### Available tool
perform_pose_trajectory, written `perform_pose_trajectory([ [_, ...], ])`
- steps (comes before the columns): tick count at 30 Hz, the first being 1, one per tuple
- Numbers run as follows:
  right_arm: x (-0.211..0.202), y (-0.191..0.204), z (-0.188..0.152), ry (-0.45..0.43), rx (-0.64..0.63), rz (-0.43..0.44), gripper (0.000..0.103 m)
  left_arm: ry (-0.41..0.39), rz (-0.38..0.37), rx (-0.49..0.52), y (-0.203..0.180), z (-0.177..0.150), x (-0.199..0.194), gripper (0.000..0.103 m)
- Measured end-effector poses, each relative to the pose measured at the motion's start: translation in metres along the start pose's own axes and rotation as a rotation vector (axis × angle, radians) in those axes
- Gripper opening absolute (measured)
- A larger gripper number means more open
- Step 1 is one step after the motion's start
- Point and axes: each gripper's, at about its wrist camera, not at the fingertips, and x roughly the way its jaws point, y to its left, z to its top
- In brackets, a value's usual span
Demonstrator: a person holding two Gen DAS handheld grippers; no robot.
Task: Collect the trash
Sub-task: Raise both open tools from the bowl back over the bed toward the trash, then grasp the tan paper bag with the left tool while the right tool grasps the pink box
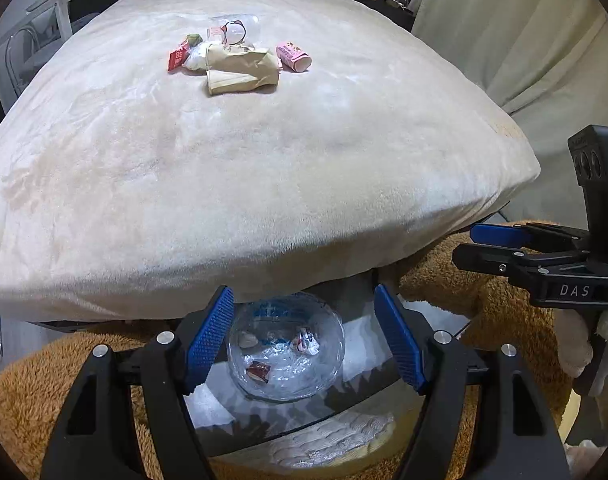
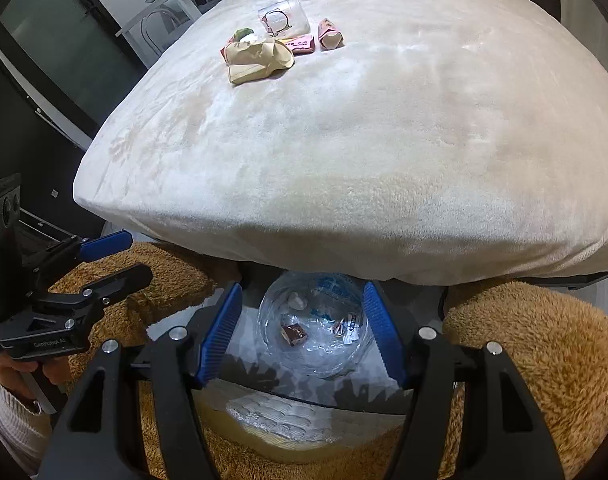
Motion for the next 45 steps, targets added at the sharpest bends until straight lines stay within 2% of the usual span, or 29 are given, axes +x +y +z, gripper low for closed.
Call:
perform_pose_trajectory([
  [10,0.011,-0.021,0.07,-0.034,0.018,-0.012,0.063,-0.012,-0.034,-0.033,0.024,0.066,0.024,0.072],
  [13,0.017,-0.03,0.095,-0.047,0.024,-0.018,0.063,-0.027,-0.026,-0.042,0.032,0.088,0.031,0.082],
  [19,0.029,-0.046,0.146,-0.076,0.031,-0.019,0.063,-0.052,-0.017,-0.057,0.047,0.132,0.045,0.083],
  [21,0.035,-0.051,0.164,-0.083,0.038,-0.013,0.069,-0.061,-0.009,-0.065,0.051,0.145,0.05,0.089],
  [26,0.055,-0.056,0.206,-0.085,0.034,-0.008,0.07,-0.067,0.013,-0.064,0.055,0.175,0.064,0.09],
  [36,0.11,-0.069,0.276,-0.016,0.105,0.101,0.069,-0.053,0.083,-0.064,0.063,0.213,0.093,0.09],
  [40,0.133,-0.075,0.29,0.03,0.147,0.141,0.063,-0.035,0.097,-0.07,0.067,0.221,0.105,0.09],
  [45,0.144,-0.073,0.298,0.031,0.143,0.158,0.054,-0.014,0.118,-0.06,0.068,0.227,0.117,0.09],
])
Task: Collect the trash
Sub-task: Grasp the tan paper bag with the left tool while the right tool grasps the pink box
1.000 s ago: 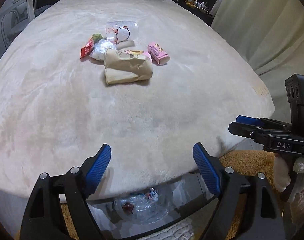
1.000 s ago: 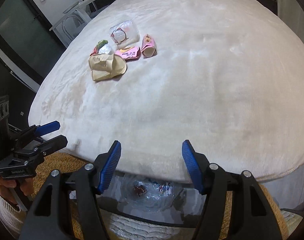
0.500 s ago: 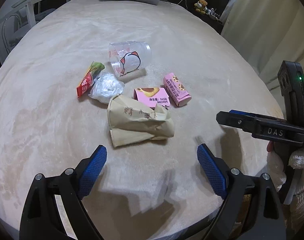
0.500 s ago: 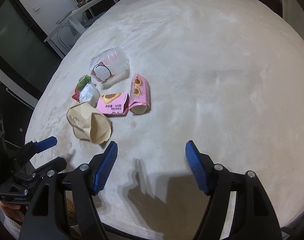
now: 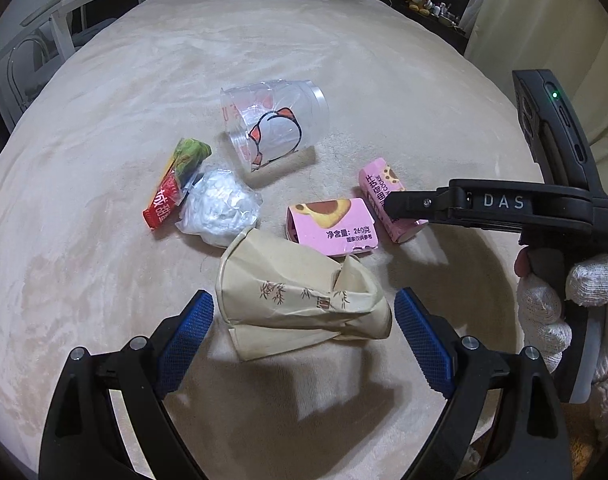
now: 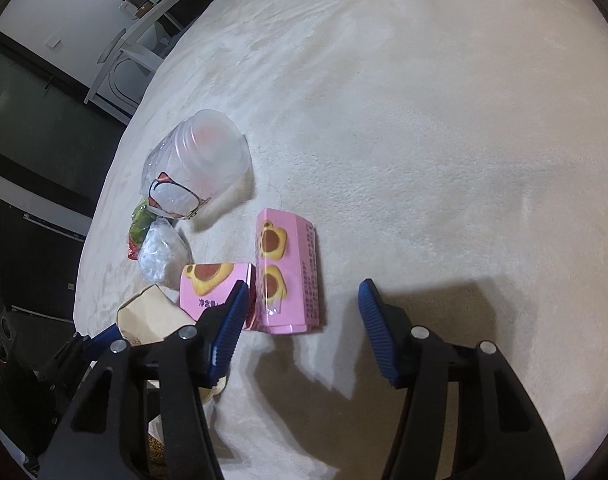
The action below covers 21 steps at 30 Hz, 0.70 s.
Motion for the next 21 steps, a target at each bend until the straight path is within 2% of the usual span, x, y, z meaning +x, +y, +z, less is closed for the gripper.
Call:
perform_pose_trajectory([
  [4,0.003,0.001,0.003,0.005,-0.007,0.004,0.046,0.014,0.011,0.013,-0.002,0.0,0.011,0.09],
  [7,0.003,0.003,0.003,-0.001,-0.014,0.008,0.034,0.015,0.023,0.025,-0.003,0.001,0.014,0.09],
  [10,0.002,0.005,0.002,-0.005,-0.025,-0.001,0.033,0.011,0.032,0.032,-0.002,0.001,0.016,0.089],
  [11,0.002,0.006,0.002,-0.007,-0.025,-0.002,0.033,0.012,0.021,0.03,-0.002,0.001,0.017,0.082],
  [21,-0.011,0.007,-0.007,-0.022,-0.01,-0.043,0.032,-0.014,0.007,0.039,-0.007,-0.001,-0.003,0.082],
])
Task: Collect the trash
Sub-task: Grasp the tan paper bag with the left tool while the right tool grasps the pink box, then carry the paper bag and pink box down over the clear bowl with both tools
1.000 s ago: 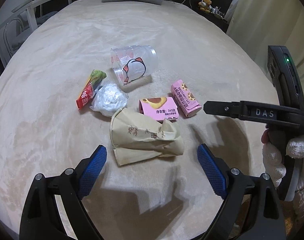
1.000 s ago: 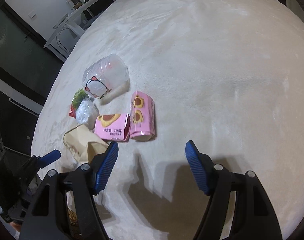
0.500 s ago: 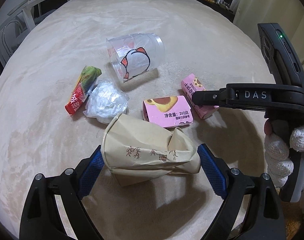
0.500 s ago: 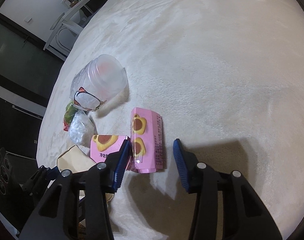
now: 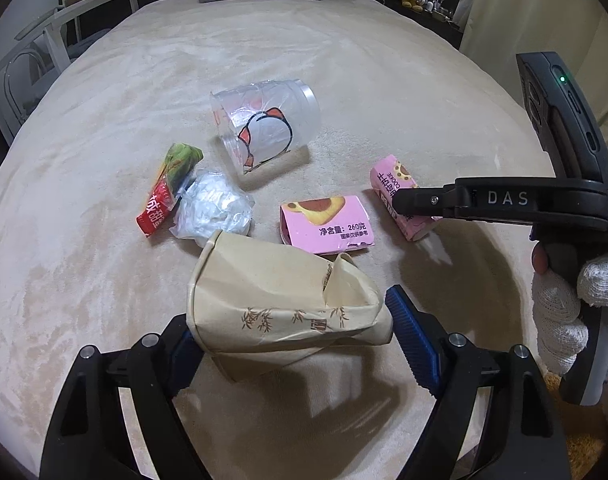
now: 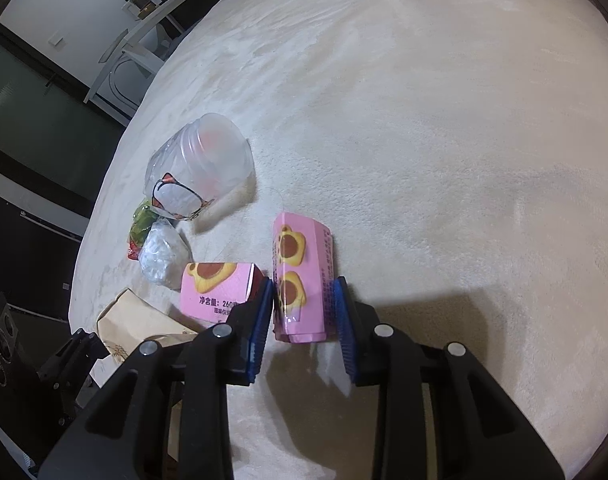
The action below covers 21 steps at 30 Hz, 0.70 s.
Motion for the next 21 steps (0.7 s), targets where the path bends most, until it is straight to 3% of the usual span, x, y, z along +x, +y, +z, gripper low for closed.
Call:
perform_pose_trajectory([
  [12,-0.034,0.014,-0.045,-0.004,-0.009,-0.079,0.032,-0.05,-0.047,0.011,-0.014,-0.021,-0.062,0.082],
  [21,-0.065,0.039,-0.095,-0.012,-0.039,-0.119,0.032,-0.073,-0.062,0.028,-0.029,-0.056,-0.108,0.082],
])
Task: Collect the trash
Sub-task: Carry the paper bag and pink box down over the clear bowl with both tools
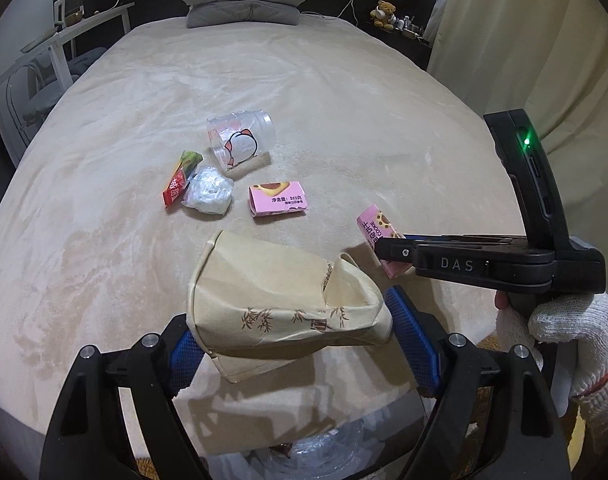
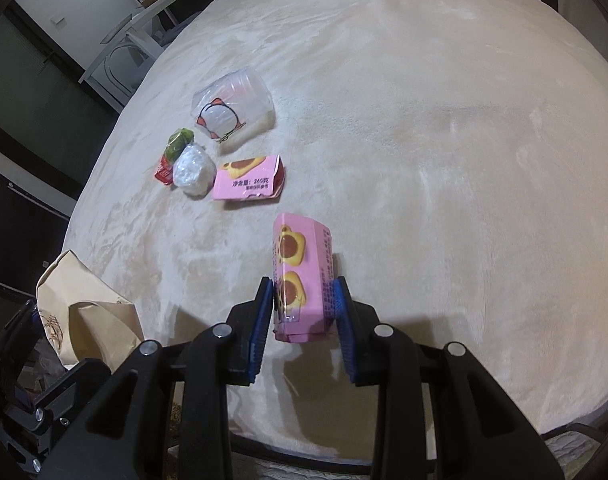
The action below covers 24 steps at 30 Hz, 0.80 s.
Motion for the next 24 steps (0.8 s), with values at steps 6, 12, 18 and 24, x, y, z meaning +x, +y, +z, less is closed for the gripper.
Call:
perform_pose_trajectory([
  [6,-0.024,0.014,-0.039,-0.004,-0.013,0.008,0.032,-0.012,-0.008,0.002,-0.012,-0.029,-0.032,0.082],
  [12,-0.047,0.027,-0.078,-0.012,-0.034,-0.004,0.032,-0.022,-0.015,0.0,-0.024,-0.06,-0.064,0.082],
  [18,-0.067,0.043,-0.122,-0.023,-0.045,-0.009,0.032,-0.034,-0.022,-0.001,-0.036,-0.094,-0.091,0.082],
  [24,-0.077,0.048,-0.166,-0.024,-0.05,-0.016,0.032,-0.042,-0.035,0.0,-0.047,-0.131,-0.114,0.082],
])
